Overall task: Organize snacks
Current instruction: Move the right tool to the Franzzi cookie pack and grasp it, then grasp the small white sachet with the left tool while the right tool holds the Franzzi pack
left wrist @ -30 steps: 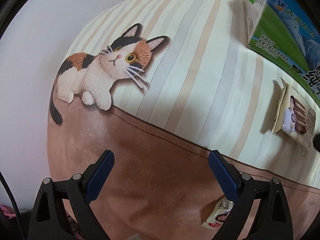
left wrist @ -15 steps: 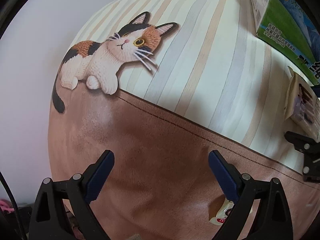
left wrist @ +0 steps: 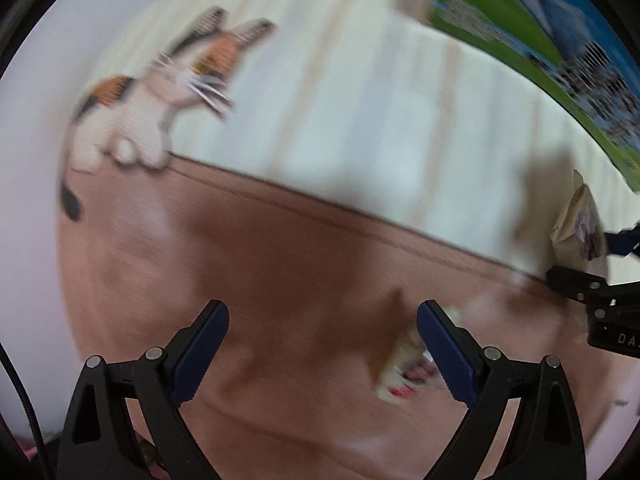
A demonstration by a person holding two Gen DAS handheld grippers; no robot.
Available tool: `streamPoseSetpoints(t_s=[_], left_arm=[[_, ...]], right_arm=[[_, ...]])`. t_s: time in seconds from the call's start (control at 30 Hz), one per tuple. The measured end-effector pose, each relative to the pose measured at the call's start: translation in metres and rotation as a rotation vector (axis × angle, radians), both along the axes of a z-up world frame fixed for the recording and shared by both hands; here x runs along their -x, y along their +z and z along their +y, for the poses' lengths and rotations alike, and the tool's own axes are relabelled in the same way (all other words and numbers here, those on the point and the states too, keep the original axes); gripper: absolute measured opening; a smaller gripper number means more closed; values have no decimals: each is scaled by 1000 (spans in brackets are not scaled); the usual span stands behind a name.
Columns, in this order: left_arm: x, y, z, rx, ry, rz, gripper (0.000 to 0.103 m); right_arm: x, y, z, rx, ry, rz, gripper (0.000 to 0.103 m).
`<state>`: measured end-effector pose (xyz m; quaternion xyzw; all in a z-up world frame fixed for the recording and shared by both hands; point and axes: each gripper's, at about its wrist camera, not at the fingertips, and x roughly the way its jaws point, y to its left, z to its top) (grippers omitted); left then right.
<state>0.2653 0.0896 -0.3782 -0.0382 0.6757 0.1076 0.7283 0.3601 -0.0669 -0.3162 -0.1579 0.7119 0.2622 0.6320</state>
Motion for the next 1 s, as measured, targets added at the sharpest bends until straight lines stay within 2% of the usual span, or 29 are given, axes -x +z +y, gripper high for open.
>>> streamPoseSetpoints(t_s=[0.07, 0.13, 0.23, 0.37, 0.43, 0.47, 0.6, 0.83, 0.9, 1.0], left_arm=[[5, -7, -7, 72, -17, 39, 96], [7, -12, -16, 110, -33, 66, 96], [5, -26, -30, 161, -57, 112, 96], [2, -45, -43, 192, -86, 167, 96], [2, -53, -49, 194, -97, 186, 90], [2, -56, -49, 197, -99, 188, 80], [0, -58, -58, 159, -122, 176, 57], [-2, -52, -66, 150, -137, 162, 57], [2, -52, -64, 149, -142, 161, 57], [10, -48, -75, 155, -145, 161, 57]], right_arm=[[5, -1, -23, -29, -86, 30, 69], [11, -2, -42, -43, -150, 47, 68], [22, -7, -68, -70, -240, 84, 68], [33, -13, -93, -90, -316, 100, 69], [34, -18, -95, -99, -358, 97, 69], [32, -16, -106, -103, -371, 97, 70], [13, -16, -101, -115, -406, 58, 73], [10, -12, -71, -69, -367, -47, 66], [23, -13, -70, -97, -429, 6, 66], [36, -14, -91, -140, -513, 114, 66]])
